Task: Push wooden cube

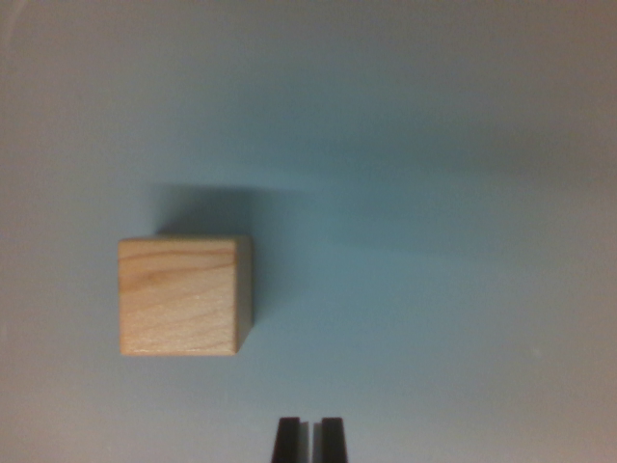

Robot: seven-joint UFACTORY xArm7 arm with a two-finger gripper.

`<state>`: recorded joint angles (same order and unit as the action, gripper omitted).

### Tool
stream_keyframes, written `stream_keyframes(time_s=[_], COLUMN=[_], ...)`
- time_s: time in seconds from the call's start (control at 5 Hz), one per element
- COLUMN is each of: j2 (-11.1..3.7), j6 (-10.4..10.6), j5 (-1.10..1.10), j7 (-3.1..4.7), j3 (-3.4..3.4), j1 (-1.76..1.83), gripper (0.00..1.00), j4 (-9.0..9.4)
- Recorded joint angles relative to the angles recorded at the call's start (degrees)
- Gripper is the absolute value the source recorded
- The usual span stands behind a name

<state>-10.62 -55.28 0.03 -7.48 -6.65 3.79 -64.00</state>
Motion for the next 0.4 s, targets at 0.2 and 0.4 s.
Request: stream_keyframes(time_s=[0.2, 0.4], j2=[-0.86, -0.86], j6=[2.5, 2.5], j5=[-0.13, -0.13], j7=[-0.63, -0.63], j3=[-0.47, -0.47], j1=[0.41, 0.41], gripper=[0.00, 0.00], j4=[1.73, 1.73])
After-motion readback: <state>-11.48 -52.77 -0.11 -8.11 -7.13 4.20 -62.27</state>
